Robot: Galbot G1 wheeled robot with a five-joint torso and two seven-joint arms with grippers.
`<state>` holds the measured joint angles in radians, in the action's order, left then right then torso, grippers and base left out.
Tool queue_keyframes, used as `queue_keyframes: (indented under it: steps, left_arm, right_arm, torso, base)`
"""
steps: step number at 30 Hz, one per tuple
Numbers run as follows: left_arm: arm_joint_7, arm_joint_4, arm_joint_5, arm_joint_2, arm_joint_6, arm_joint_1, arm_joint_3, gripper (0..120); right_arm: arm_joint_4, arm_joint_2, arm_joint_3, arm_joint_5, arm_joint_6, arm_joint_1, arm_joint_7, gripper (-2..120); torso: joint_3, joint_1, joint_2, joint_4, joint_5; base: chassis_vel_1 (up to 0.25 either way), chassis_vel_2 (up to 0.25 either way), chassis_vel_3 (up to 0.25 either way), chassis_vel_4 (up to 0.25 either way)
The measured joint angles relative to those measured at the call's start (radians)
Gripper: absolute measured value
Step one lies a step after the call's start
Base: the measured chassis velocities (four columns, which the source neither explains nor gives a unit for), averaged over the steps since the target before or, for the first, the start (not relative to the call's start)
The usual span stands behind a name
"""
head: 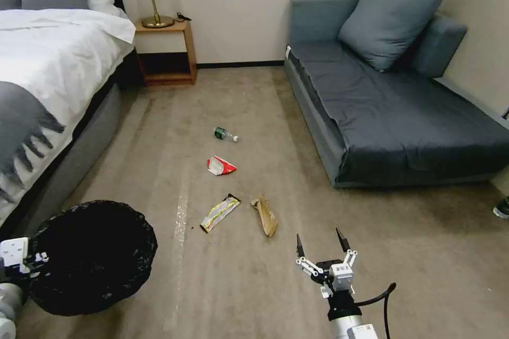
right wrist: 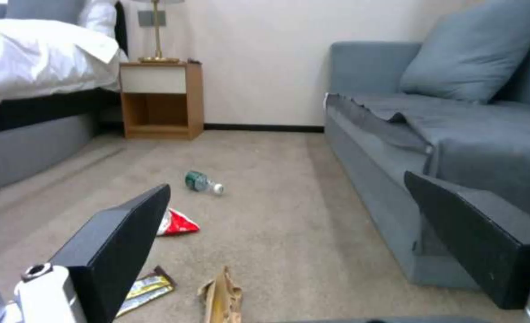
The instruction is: Pick up the trash bin, then pick up the garbage on the floor and place it into the trash bin.
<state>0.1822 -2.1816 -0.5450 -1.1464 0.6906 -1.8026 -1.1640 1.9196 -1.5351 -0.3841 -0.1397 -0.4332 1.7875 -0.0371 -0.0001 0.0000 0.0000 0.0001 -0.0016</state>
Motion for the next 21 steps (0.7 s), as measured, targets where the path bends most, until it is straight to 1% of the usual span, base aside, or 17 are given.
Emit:
queue_keyframes:
  steps: [3,9,13,17,18,20,21]
  left_arm:
    - [0.0,0.004,0.004,0.002,-0.002,0.003,0.001,2]
    - [-0.002,0.015,0.01,0.004,-0.005,0.005,0.001,2]
    - [-0.009,0.027,0.01,0.007,-0.008,0.005,-0.002,2]
    - [-0.012,0.035,0.009,0.012,-0.009,0.007,-0.011,2]
    - [-0.013,0.035,0.008,0.013,-0.009,0.007,-0.013,2]
    - [-0.013,0.035,0.008,0.013,-0.009,0.006,-0.015,2]
    - [-0.013,0.035,0.008,0.012,-0.009,0.006,-0.015,2]
  right_arm:
    - [-0.007,0.0,0.0,-0.003,0.0,0.0,0.004,100]
    - [-0.028,0.002,0.0,-0.004,0.005,-0.003,0.008,100]
    - [-0.048,0.003,0.0,-0.004,0.012,-0.005,0.006,100]
    - [-0.073,0.007,0.0,-0.003,0.035,-0.008,0.0,100]
    - [-0.079,0.01,0.0,-0.003,0.054,-0.01,-0.002,100]
    - [-0.085,0.026,0.003,0.012,0.119,-0.02,-0.005,100]
    - [-0.086,0.038,0.019,0.023,0.15,-0.027,-0.002,100]
  torso:
    - [0.0,0.0,0.0,-0.0001,0.0004]
    - [0.0,0.0,0.0,-0.0005,0.0005]
    - [0.0,0.0,0.0,0.0,0.0008]
    - [0.0,0.0,0.0,-0.0003,0.0013]
    - [0.0,0.0,0.0,-0.0004,0.0017]
    - [0.0,0.0,0.0,-0.0006,0.0053]
    - [0.0,0.0,0.0,-0.001,0.0055]
  base:
    - [-0.176,0.197,0.198,-0.203]
    - [-0.238,0.234,0.23,-0.241]
    - [-0.267,0.282,0.279,-0.28]
    - [-0.265,0.261,0.275,-0.271]
    - [-0.279,0.27,0.281,-0.272]
    - [-0.258,0.255,0.259,-0.254]
    - [-0.238,0.23,0.213,-0.243]
